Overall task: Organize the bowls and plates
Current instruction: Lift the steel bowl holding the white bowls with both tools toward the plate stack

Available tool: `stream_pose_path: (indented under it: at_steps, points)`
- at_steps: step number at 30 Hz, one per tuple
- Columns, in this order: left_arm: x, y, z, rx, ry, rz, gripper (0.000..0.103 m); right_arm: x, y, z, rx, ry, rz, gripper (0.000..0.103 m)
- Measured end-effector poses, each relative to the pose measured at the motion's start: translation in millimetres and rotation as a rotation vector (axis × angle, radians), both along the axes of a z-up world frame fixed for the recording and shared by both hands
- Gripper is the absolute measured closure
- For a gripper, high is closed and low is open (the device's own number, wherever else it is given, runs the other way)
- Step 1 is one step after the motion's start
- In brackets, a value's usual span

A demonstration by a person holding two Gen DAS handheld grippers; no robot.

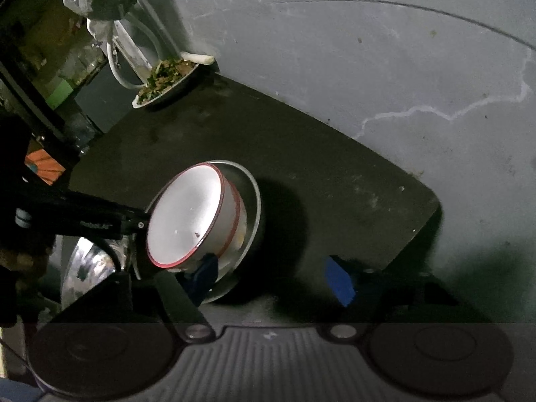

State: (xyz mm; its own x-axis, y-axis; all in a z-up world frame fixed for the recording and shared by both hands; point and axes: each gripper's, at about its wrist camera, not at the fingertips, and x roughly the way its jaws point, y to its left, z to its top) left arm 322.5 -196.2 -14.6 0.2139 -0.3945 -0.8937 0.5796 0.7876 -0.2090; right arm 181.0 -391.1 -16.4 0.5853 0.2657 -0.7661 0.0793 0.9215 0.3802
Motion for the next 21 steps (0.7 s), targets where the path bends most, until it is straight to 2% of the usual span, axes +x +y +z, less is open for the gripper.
stream_pose_path:
  at_steps: [3,6,8,10,15,19,21]
  points:
    - [-1,-1,0,0.002,-0.005,0.002,0.093,-1,-3,-2,0.042,-0.015,0.008,0.04]
    - [-2,-1,0,0.001,-0.006,0.006,0.092,-3,-2,0,0.052,-0.033,0.025,0.053]
    - [-3,-1,-1,0.001,-0.008,0.006,0.092,-2,1,3,0.054,-0.049,0.044,0.069]
    - [-3,-1,-1,0.001,-0.009,0.008,0.092,-2,3,5,0.05,-0.055,0.058,0.071]
    - [-4,0,0,0.001,-0.013,0.018,0.092,1,-3,4,0.073,-0.046,0.063,0.069]
    - [-5,1,0,0.0,-0.015,0.036,0.093,5,-8,0,0.072,-0.021,0.037,0.054]
    - [-5,1,0,-0.001,-0.016,0.048,0.093,7,-9,-1,0.076,-0.009,0.023,0.051]
